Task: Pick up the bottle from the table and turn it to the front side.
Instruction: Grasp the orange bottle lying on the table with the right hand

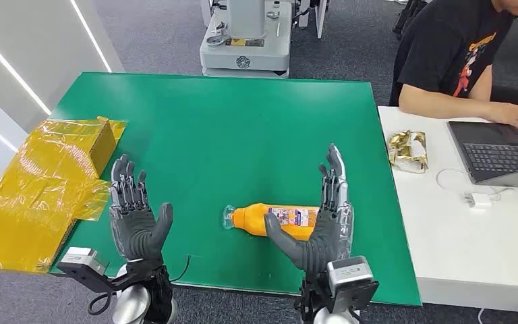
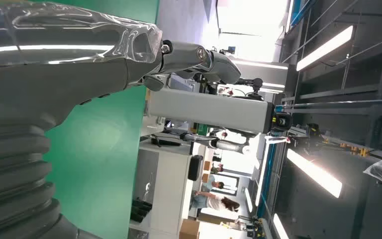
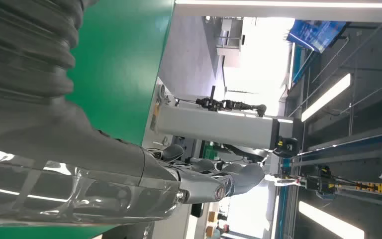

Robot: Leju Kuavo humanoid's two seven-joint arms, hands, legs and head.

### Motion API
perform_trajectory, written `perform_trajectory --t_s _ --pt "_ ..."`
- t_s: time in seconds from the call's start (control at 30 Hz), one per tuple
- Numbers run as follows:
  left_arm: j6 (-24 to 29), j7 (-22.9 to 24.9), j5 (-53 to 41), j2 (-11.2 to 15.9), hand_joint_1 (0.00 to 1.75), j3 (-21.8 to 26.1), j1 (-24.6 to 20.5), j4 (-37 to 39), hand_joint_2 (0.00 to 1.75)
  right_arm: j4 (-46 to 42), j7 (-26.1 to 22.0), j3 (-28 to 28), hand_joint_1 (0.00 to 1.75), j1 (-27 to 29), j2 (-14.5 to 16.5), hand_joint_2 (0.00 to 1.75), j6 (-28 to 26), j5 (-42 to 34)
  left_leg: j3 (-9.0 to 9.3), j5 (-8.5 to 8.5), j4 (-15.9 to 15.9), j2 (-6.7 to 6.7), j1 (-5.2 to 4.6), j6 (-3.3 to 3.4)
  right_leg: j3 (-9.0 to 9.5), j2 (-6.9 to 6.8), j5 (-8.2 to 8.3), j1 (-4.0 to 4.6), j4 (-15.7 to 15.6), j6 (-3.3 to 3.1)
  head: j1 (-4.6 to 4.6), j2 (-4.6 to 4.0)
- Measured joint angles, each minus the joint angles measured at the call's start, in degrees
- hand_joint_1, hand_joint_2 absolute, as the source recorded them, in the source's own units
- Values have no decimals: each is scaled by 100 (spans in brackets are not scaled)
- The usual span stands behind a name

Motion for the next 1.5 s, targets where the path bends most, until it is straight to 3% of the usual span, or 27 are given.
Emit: perform_trajectory --t_s 0.43,0.53,0.67,0.9,1.07,1.5 --pt "-20 -4 22 0 0 0 -2 30 175 -13 37 -46 0 34 -1 175 55 174 0 0 0 0 0 0 0 0 0 0 0 0 0 0" --pt "-106 -4 13 -2 0 0 -12 53 175 -80 265 -54 0 36 -30 175 213 1228 0 0 0 0 0 0 -1 0 0 0 0 0 -1 0" --pt "-202 -5 -5 -6 0 0 -76 115 175 -289 790 -84 0 -32 -148 175 963 3026 0 0 0 0 0 0 1 0 0 0 0 0 -1 0" --pt "-279 -38 -12 -5 0 26 -104 157 175 -36 1777 -177 0 -549 -656 175 2262 4463 0 3 2 -1 -1 5 5 -1 5 -1 0 6 0 0" --pt "-389 -48 1 -4 0 56 -95 156 175 502 2059 -168 0 -897 -963 175 2713 4728 -1 4 4 -4 -1 6 5 -5 7 -1 0 6 0 0" --pt "-539 -58 62 20 0 63 -97 171 175 1791 2447 -123 0 -1493 -1512 175 3148 4869 -1 4 5 -5 -1 6 4 -6 6 -1 -1 7 -1 0"
